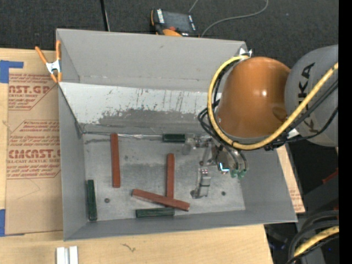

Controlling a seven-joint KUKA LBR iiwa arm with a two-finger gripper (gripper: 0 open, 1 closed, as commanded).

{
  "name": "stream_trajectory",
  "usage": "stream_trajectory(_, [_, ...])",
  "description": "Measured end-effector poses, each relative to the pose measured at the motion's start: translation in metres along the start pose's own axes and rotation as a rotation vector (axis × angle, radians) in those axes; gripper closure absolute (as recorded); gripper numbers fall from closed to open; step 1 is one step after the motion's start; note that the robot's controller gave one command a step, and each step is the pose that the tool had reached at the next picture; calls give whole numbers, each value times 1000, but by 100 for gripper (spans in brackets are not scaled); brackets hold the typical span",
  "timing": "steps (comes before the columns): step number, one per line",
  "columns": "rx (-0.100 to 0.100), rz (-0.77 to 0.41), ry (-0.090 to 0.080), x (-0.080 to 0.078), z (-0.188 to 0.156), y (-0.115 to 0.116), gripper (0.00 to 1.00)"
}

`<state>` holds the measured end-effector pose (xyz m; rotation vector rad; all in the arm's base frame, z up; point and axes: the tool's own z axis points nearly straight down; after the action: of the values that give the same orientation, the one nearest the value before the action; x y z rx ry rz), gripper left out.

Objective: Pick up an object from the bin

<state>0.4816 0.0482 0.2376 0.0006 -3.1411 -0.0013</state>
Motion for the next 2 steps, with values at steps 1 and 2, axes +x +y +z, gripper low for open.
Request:
stream_trajectory(1, [0, -333, 2, -49, 107, 7, 0])
stream_trajectory(2, [-2, -1056, -1, -74, 169, 31, 0])
